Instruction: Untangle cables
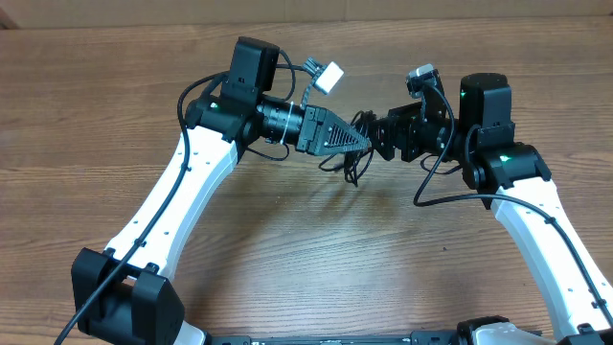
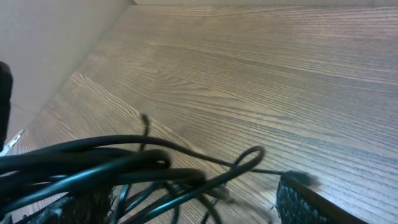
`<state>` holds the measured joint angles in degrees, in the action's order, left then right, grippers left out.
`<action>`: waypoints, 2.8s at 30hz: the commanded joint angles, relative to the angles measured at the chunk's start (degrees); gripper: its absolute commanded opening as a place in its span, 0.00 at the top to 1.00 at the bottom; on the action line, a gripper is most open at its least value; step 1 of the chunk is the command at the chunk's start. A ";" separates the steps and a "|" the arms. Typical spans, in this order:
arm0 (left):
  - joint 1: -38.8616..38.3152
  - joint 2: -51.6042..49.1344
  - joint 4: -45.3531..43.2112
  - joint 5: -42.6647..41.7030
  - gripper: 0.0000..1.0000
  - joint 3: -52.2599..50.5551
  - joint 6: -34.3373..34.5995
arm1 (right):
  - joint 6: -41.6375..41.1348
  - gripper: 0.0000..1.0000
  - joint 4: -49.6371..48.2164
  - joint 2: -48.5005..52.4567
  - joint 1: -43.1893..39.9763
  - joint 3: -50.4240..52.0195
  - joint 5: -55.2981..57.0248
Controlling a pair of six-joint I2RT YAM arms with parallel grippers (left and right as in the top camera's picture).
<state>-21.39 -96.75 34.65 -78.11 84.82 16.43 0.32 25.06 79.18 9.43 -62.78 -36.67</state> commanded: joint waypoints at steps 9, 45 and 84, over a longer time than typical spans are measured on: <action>-0.37 1.86 -1.27 -6.56 0.96 1.73 1.99 | -0.09 0.78 -3.06 -1.11 -0.04 -1.03 4.52; 7.08 1.86 21.38 25.55 0.96 1.95 -22.27 | -11.80 0.62 16.04 -1.05 -4.15 -1.03 20.04; 1.09 -21.55 10.71 62.01 0.53 -0.76 -4.37 | -11.80 0.49 21.59 -1.05 -4.15 -1.03 21.40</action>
<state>-19.90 -117.16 46.04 -16.67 84.42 11.86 -11.92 46.59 78.70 5.28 -63.07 -15.05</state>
